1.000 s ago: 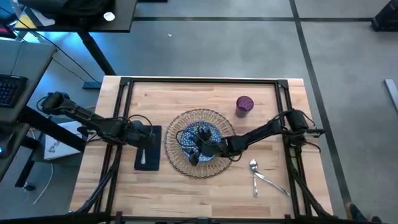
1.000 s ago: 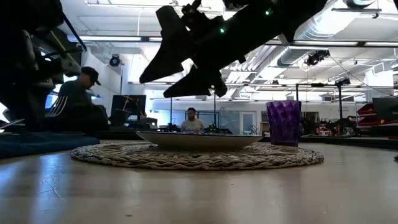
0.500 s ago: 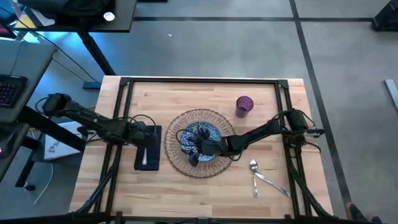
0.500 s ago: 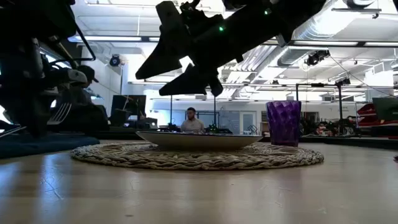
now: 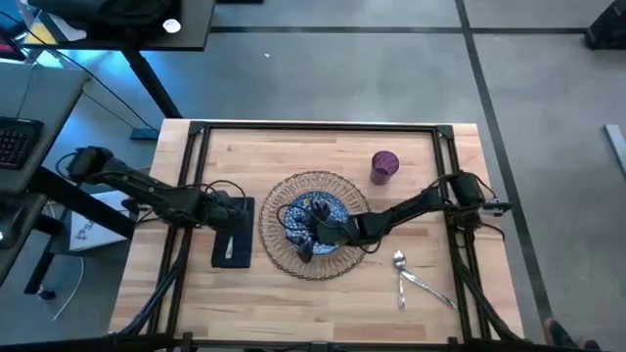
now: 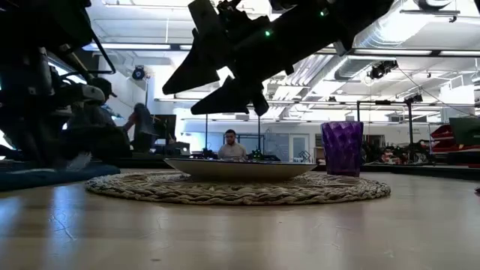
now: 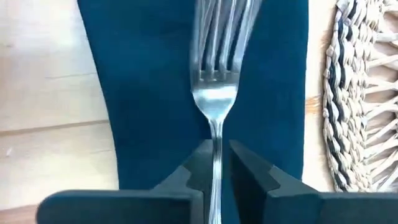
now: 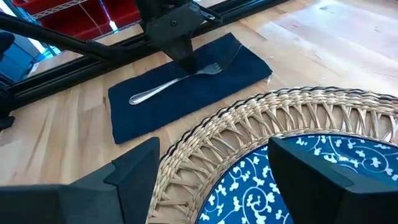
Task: Set table place
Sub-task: Put the silver fork on top of the blue table napkin, then move the silver spoon to the right of table mat on the table
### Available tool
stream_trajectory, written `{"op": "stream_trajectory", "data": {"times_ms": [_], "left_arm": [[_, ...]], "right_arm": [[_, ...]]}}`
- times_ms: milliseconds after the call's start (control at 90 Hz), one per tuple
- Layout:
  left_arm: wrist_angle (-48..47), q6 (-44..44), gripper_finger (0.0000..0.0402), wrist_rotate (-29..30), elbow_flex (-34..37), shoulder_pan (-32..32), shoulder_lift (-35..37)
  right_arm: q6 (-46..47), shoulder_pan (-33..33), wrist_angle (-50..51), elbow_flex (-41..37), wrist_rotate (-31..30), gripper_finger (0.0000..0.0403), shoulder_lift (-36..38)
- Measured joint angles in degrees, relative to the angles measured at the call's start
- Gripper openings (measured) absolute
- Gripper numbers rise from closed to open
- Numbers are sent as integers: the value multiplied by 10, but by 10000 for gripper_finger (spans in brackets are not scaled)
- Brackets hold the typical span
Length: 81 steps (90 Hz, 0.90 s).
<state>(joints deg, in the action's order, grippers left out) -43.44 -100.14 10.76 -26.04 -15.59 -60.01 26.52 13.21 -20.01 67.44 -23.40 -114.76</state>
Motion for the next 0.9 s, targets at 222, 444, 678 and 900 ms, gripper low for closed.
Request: {"op": "stream_trajectory", "data": {"times_ms": [222, 444, 678, 900], "left_arm": [[-8, 34, 57, 0, -4, 0, 7], [-87, 121, 64, 64, -76, -3, 54], [-4, 336, 64, 201, -135, -41, 88], [203, 591, 65, 260, -135, -85, 84]], "right_arm": [[-26, 0, -3, 0, 0, 267, 0], [-97, 20, 64, 0, -23, 267, 53], [-71, 65, 342, 1, -54, 267, 140], [99, 114, 626, 0, 66, 267, 174]]}}
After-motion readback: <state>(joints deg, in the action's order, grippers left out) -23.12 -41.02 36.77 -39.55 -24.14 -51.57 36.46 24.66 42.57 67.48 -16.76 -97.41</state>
